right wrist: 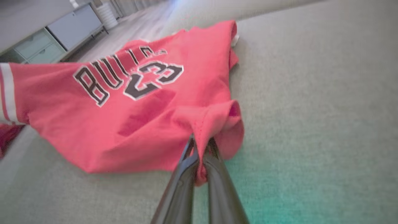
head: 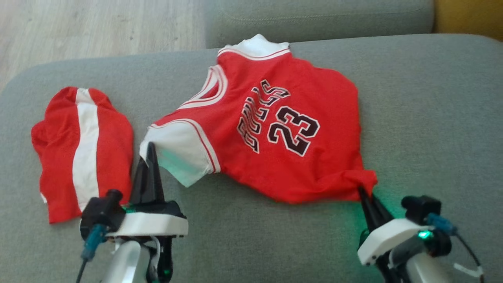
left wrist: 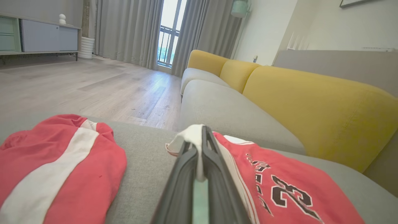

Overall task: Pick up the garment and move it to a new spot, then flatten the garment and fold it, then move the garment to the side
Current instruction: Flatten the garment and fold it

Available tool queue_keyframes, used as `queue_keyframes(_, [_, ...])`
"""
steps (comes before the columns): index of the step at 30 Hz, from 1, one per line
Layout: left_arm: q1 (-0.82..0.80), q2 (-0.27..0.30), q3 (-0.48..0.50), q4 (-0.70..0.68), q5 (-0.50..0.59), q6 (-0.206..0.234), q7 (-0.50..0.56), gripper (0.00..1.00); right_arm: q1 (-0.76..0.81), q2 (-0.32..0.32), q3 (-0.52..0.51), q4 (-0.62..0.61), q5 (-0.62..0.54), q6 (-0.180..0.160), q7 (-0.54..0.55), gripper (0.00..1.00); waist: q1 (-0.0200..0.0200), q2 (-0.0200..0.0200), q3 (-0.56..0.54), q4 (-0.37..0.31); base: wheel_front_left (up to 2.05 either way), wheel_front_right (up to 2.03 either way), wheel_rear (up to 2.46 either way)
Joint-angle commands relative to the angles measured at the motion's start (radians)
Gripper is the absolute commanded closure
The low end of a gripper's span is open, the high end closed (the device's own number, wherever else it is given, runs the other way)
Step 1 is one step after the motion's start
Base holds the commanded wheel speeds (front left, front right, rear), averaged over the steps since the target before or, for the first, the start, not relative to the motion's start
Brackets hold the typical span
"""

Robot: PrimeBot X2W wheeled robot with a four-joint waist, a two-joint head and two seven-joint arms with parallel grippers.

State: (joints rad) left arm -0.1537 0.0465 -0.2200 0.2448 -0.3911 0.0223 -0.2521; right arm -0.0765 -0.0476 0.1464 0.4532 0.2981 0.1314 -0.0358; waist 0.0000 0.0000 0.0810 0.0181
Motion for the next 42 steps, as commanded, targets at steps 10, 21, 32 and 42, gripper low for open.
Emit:
queue_keyframes(10, [-0.079, 0.004, 0.076, -0.181, -0.072, -0.003, -0.010, 1.00, -0.156, -0.057, -0.064, -0.288, -0.009, -0.001, 0.038, 1.00, 0.0000, 0.0000, -0.055, -0.041, 0.00, 0.00, 0.00])
queue_keyframes(21, [-0.318, 0.004, 0.093, -0.330, -0.245, 0.024, 0.031, 1.00, -0.364, -0.136, -0.159, -0.460, 0.040, -0.001, 0.165, 1.00, 0.0000, 0.0000, -0.095, -0.044, 0.00, 0.00, 0.00])
queue_keyframes(32, [-0.332, 0.036, 0.121, -0.546, -0.278, 0.087, 0.153, 1.00, -0.313, -0.096, -0.177, -0.665, 0.067, -0.001, 0.277, 1.00, 0.0000, 0.0000, -0.103, -0.058, 0.00, 0.00, 0.00])
queue_keyframes(42, [-0.532, 0.154, 0.116, -0.414, -0.251, 0.047, 0.270, 1.00, -0.458, -0.093, -0.158, -0.631, 0.060, -0.001, 0.384, 1.00, 0.0000, 0.0000, 0.087, -0.097, 0.00, 0.00, 0.00])
